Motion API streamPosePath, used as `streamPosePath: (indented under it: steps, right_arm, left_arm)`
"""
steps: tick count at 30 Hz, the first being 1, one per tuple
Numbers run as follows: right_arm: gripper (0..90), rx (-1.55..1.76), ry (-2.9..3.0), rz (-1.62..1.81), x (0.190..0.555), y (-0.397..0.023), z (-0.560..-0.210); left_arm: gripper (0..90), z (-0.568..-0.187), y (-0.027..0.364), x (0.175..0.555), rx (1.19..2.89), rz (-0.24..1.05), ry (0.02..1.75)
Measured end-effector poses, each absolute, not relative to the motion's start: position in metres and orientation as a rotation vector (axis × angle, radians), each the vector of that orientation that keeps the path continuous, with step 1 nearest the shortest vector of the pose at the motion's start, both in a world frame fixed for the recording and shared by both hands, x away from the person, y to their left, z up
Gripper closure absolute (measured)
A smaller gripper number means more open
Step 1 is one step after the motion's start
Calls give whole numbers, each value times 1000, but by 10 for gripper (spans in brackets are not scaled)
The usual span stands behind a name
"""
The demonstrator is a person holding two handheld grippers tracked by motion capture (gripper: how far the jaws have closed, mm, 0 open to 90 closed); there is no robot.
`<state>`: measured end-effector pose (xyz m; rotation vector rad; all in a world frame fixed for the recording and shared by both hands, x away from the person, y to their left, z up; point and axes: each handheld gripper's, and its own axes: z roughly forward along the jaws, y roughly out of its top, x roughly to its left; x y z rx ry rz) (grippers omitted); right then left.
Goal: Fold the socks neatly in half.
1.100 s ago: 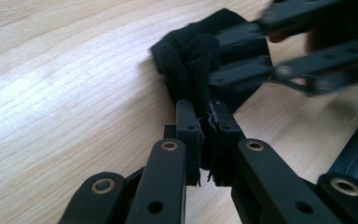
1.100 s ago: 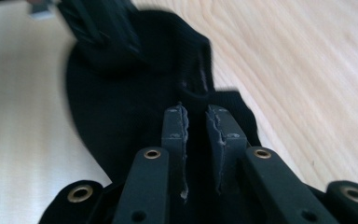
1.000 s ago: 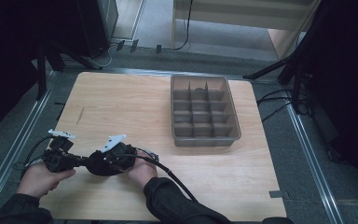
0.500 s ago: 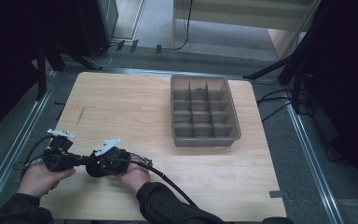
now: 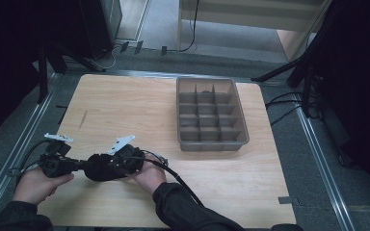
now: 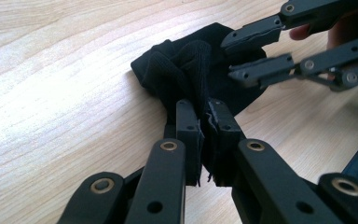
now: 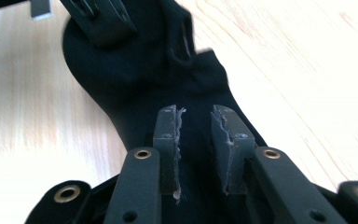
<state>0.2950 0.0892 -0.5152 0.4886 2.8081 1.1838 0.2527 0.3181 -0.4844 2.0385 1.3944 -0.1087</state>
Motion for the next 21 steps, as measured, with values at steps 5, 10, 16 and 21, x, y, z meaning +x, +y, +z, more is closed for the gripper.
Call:
streamPosePath:
  steps: [5, 10, 16, 21]
  right_arm:
    - [691, 507, 2811, 1133, 297, 79, -525]
    - [657, 526, 2819, 1125, 293, 82, -537]
    - [613, 528, 2804, 1145, 289, 92, -540]
    - [612, 539, 2787, 1161, 288, 99, -541]
  left_arm:
    - [840, -484, 319, 253, 2038, -115, 1392]
    - [840, -483, 319, 254, 2022, -108, 1400]
    - [838, -480, 320, 255, 1999, -117, 1392]
    - [837, -477, 319, 256, 1987, -103, 1395]
